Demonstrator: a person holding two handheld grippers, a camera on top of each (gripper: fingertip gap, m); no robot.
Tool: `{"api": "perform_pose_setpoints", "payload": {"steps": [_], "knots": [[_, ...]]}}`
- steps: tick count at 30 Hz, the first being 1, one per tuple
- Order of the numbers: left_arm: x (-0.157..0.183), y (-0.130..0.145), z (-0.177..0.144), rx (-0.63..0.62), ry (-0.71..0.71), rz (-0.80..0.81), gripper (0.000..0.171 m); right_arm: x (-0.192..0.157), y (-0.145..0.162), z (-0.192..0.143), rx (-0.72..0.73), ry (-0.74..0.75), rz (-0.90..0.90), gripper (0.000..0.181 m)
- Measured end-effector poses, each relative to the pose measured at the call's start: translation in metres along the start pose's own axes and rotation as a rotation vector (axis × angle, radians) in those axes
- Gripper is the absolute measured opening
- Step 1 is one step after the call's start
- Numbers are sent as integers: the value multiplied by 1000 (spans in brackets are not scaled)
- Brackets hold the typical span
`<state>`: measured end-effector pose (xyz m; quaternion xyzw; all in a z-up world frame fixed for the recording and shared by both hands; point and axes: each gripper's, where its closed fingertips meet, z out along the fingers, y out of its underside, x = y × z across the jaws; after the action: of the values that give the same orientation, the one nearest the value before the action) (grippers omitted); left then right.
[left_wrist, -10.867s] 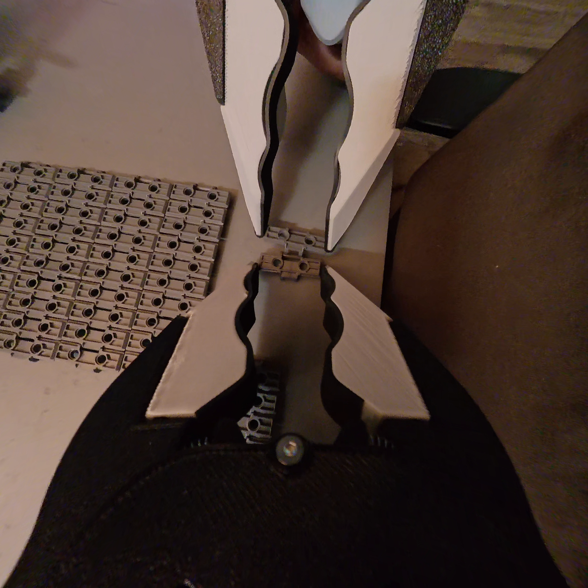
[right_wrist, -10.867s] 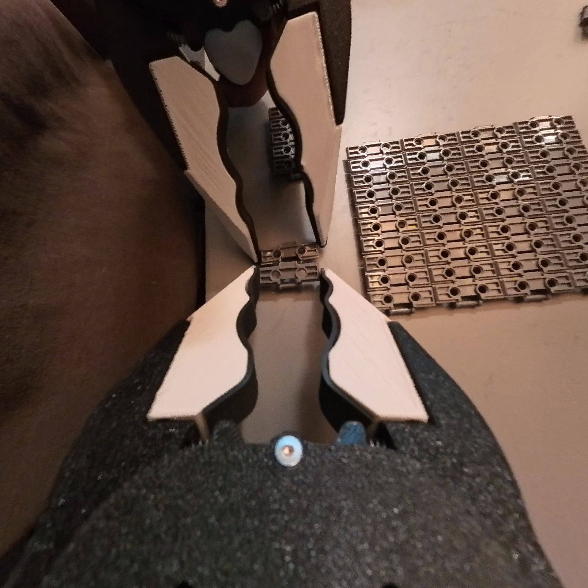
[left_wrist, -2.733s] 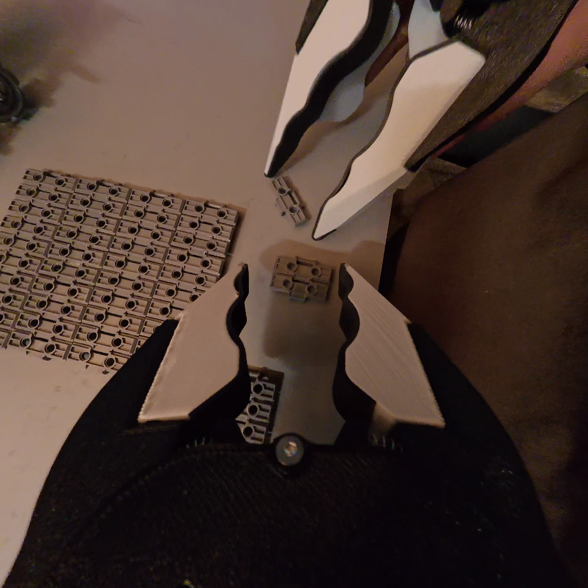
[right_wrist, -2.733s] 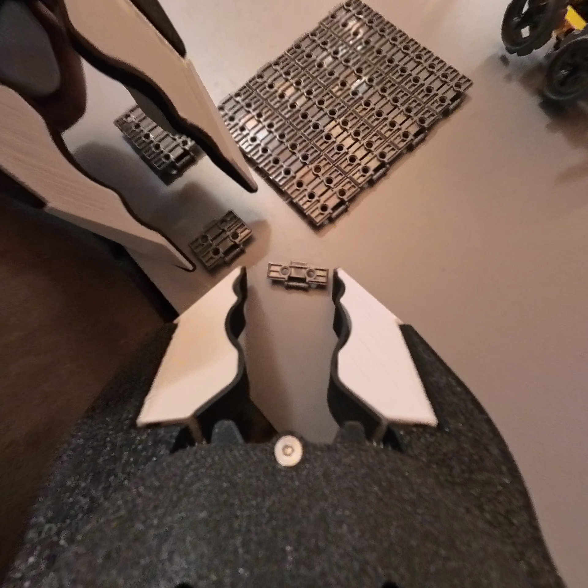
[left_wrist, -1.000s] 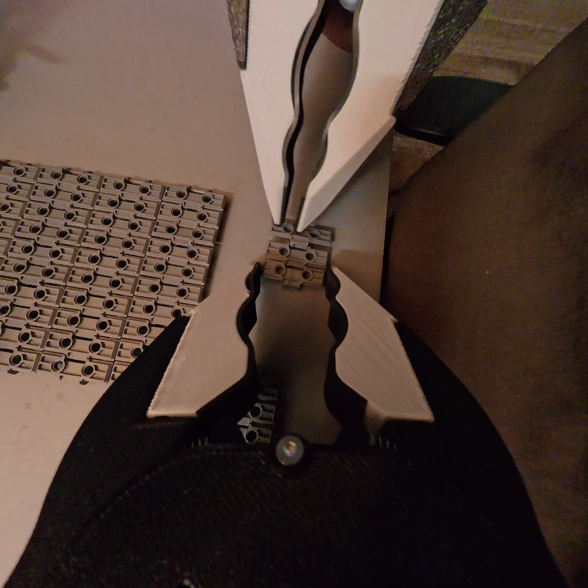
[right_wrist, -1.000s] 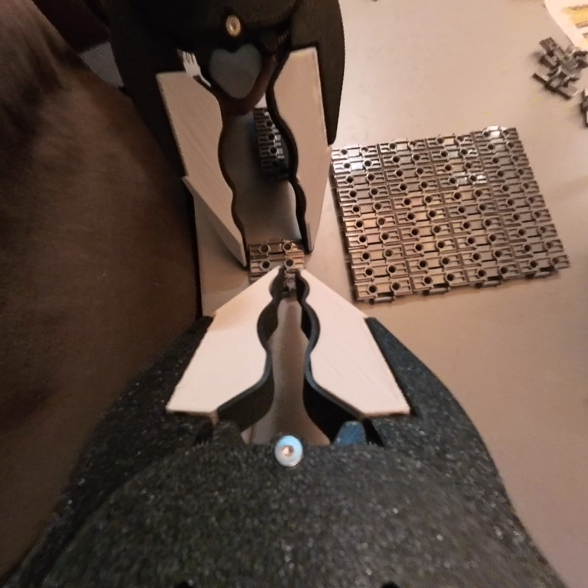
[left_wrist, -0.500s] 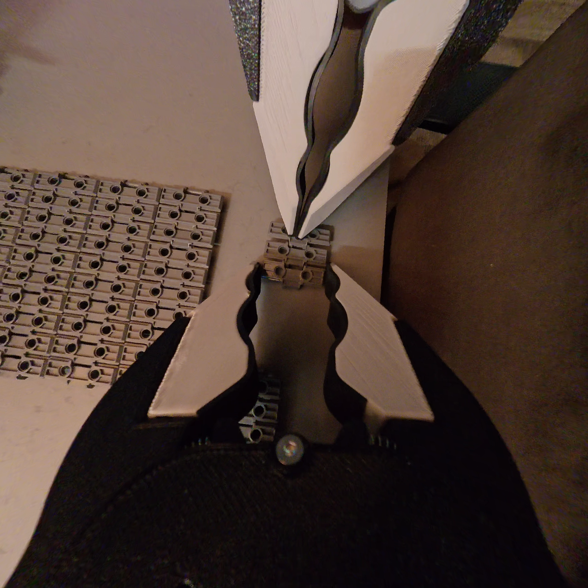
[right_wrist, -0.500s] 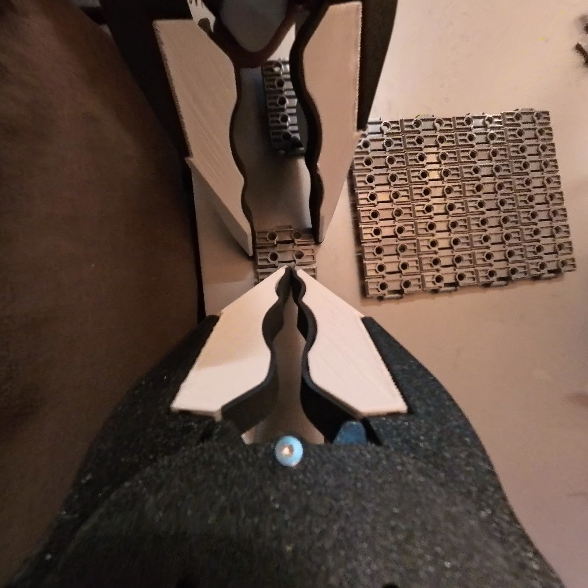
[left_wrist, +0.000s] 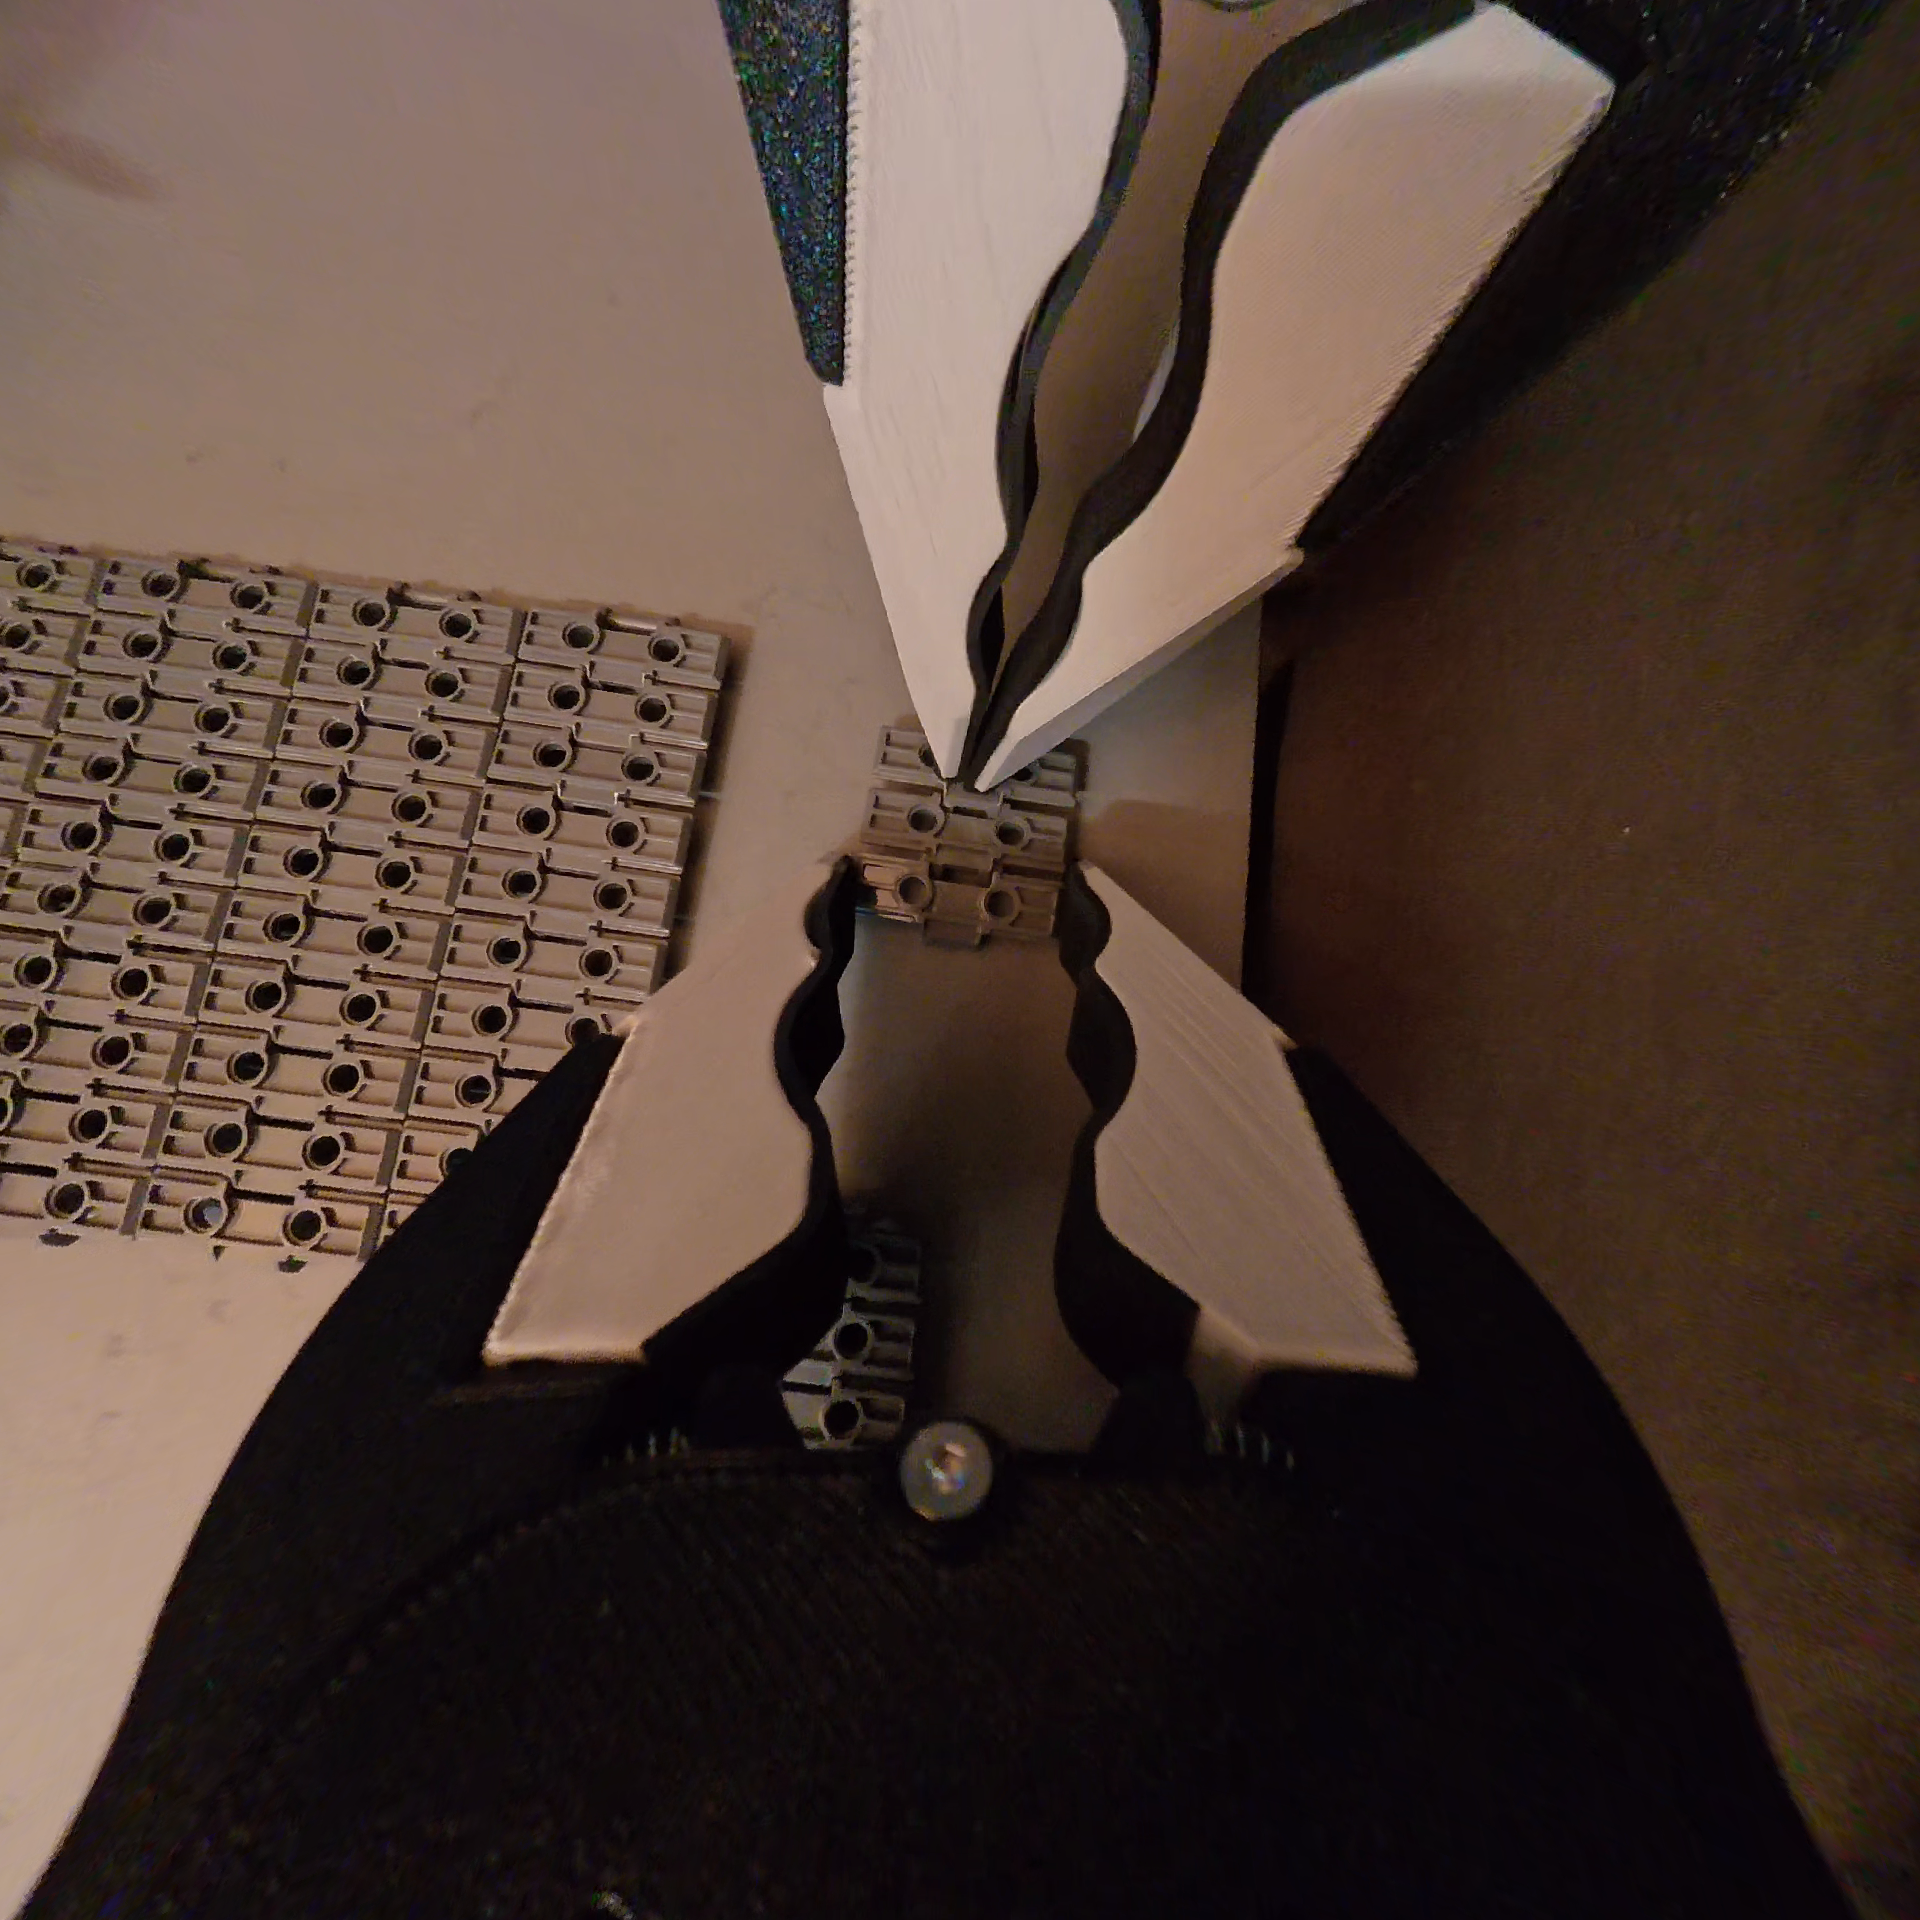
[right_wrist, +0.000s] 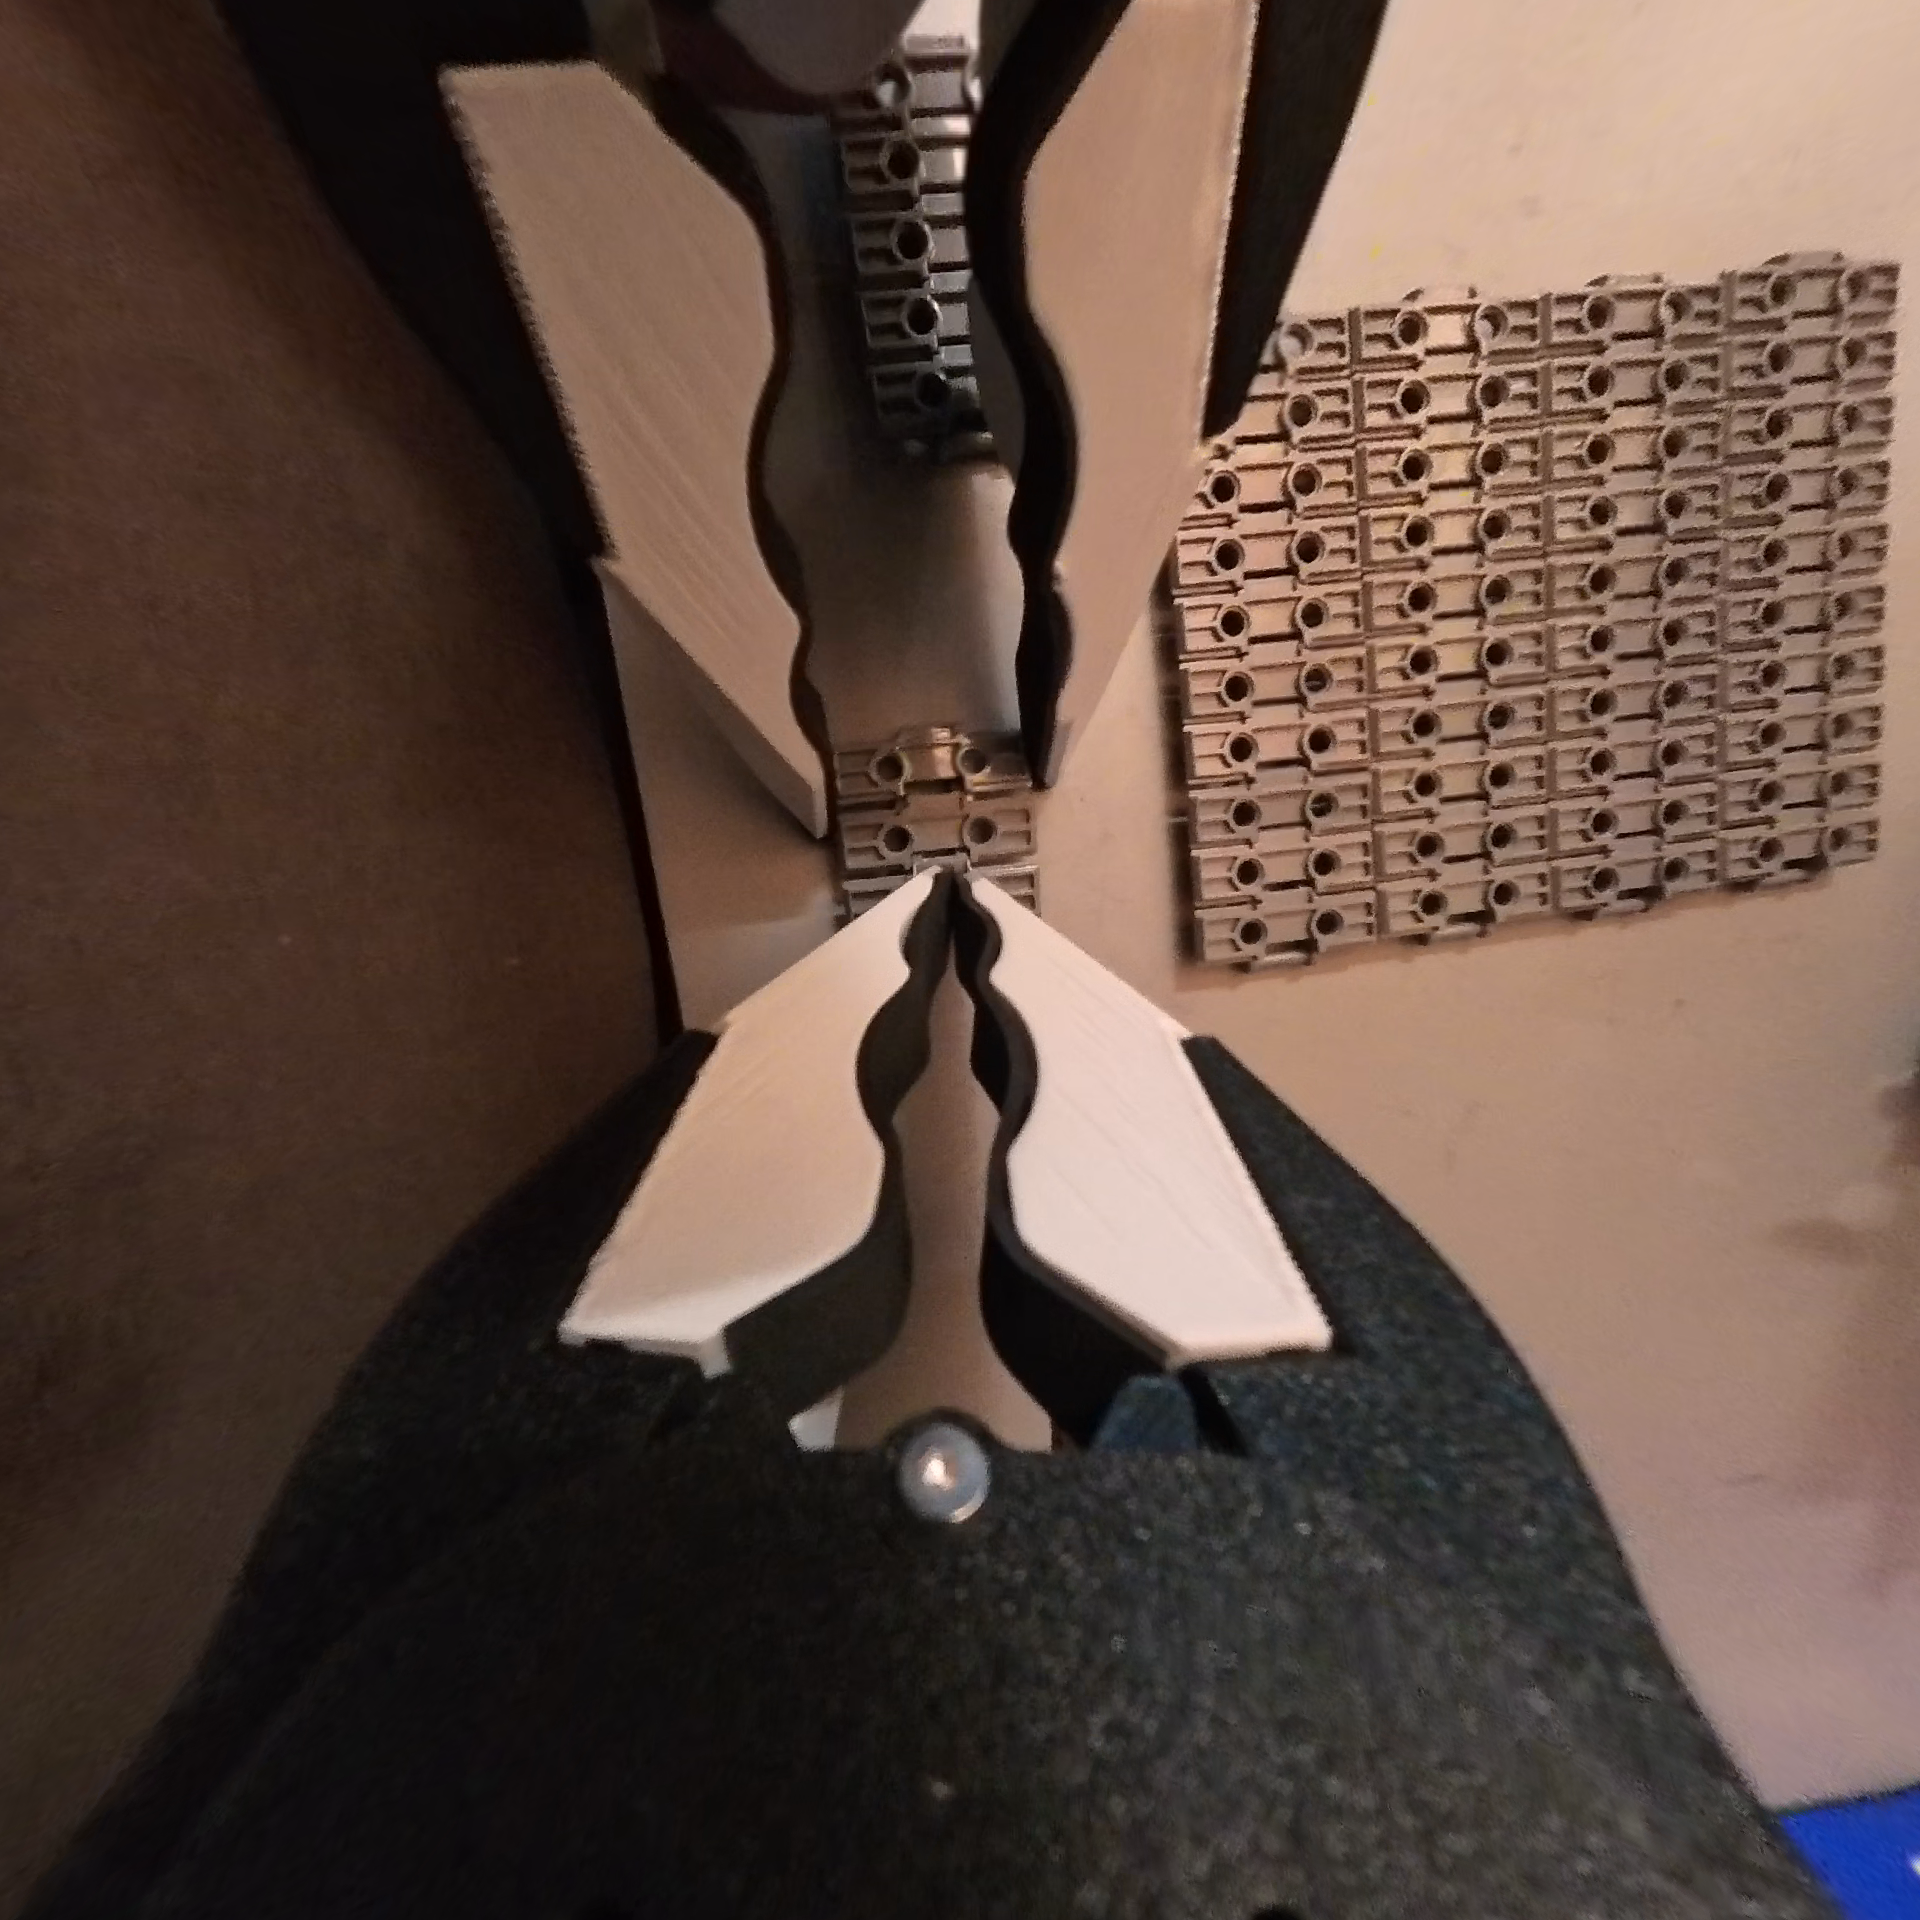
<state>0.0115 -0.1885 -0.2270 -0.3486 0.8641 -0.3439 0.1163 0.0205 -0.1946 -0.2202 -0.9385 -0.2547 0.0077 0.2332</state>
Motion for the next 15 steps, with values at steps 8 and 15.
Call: {"api": "perform_pose_setpoints", "payload": {"steps": [8, 15], "knots": [[0, 0, 0, 28, 4, -12, 38, 0, -1, 1, -8, -108, 173, 0], [1, 0, 0, 12, -12, -5, 38, 0, 0, 2, -50, -107, 151, 0]]}}
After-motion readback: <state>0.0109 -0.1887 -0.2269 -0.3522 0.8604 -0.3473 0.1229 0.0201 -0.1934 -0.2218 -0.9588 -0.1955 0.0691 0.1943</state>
